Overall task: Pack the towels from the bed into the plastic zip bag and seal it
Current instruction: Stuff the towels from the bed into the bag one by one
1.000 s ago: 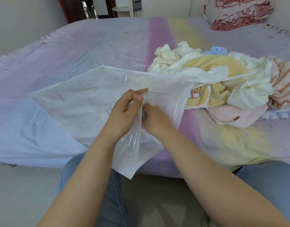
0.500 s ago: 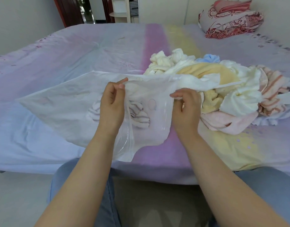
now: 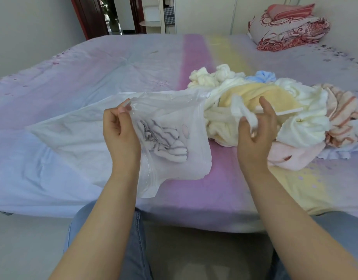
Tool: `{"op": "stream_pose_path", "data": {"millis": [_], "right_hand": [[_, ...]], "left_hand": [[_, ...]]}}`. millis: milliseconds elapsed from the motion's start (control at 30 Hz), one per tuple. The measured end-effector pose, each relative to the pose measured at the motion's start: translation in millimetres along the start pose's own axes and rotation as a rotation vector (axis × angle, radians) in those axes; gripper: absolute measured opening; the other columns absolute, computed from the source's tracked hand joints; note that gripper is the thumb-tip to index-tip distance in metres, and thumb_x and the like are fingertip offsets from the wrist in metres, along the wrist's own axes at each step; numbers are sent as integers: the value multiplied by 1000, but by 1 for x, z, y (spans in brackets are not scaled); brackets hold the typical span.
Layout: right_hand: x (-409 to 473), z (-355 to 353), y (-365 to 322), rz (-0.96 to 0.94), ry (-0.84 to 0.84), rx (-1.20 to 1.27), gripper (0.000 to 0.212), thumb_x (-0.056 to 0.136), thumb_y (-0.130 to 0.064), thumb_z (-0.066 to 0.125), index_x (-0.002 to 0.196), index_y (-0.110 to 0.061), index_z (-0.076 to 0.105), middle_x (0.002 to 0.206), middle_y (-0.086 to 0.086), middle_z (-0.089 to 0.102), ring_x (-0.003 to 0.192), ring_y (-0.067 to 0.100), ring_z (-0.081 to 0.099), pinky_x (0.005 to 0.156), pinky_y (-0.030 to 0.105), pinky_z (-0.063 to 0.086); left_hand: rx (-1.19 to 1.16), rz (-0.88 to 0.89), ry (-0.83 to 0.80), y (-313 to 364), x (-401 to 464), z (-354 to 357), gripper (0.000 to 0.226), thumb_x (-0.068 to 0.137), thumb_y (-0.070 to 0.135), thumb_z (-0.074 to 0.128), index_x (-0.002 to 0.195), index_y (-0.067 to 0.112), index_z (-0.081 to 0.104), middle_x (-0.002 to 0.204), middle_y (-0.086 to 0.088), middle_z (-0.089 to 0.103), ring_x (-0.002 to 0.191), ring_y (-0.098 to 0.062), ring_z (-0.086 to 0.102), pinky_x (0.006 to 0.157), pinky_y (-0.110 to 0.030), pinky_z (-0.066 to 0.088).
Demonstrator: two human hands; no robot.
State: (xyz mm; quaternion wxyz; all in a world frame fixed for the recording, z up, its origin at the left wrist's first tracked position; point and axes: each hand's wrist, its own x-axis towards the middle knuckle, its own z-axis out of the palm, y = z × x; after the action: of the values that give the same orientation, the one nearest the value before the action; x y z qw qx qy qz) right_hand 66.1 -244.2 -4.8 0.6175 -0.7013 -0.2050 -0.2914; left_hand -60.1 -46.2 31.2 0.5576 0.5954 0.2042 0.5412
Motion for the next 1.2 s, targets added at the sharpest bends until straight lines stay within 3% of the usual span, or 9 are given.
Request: {"op": "stream_pose_path", "data": {"millis": [133,267,400,533,667,800,900,1100,1200], "right_hand": [[-49,-17,-56,-131,-181,170,19,85,-11,50,102,-16,58,110,-17,63,116,5,54,107,53,35],[-64,-7,-74,71,-332,75,9,89,-35,51,86,-27,48,78,-9,54,78,3,55,76,24,46],[-24,9,-49,312,-213,106,32,98,-21,46,129,-13,40,117,-10,47,106,-6,45,91,10,32],[8,31,7,305,-794,-253,56,96,-20,51,148,-22,30,156,6,8,146,17,7,115,21,5],[-3,39,47,243,-1215,-547,69,94,-28,51,149,-42,13,160,8,-5,146,29,12,117,42,21],[-10,40,41,279,-1086,-563,66,90,-22,50,148,-33,20,126,-2,51,112,29,56,91,38,46],[-18,21,30,328,-944,-558,10,92,-26,48,94,-22,56,83,-5,60,88,25,61,66,29,41],[-58,-34,-3,426,-378,-3,51,77,-29,68,124,-19,52,122,-4,57,113,11,55,94,26,43],[-58,-42,-34,422,-61,217,36,79,-22,68,113,-22,57,110,-10,64,100,-4,60,90,19,46]], "left_hand": [[1,-1,-22,-1,-4,7,21,101,18,42,81,20,49,114,-8,68,95,3,60,81,-9,41],[11,-13,-54,-2,-10,11,21,102,21,41,82,23,49,117,-6,67,101,-1,61,82,-10,42],[33,5,-5,-2,-7,0,19,101,24,41,84,26,51,115,-7,68,101,-5,61,87,-16,44],[-18,26,83,-1,2,-13,18,100,24,42,85,27,53,114,-7,68,110,-15,62,100,-30,46],[-21,30,63,0,2,-17,19,100,23,41,85,27,52,117,-8,67,111,-16,61,97,-25,44],[16,32,-11,2,-3,-18,19,102,22,40,87,25,53,115,-8,67,103,-7,60,89,-17,43],[24,23,-81,4,-5,-17,21,101,21,41,83,24,51,115,-5,67,106,-6,61,90,-18,44],[30,-48,-226,-1,-9,-8,21,100,20,45,79,22,50,120,-2,67,117,-11,59,103,-31,43],[45,-81,-296,1,-17,-1,22,100,18,45,79,20,49,121,1,66,116,-6,58,96,-18,41]]}}
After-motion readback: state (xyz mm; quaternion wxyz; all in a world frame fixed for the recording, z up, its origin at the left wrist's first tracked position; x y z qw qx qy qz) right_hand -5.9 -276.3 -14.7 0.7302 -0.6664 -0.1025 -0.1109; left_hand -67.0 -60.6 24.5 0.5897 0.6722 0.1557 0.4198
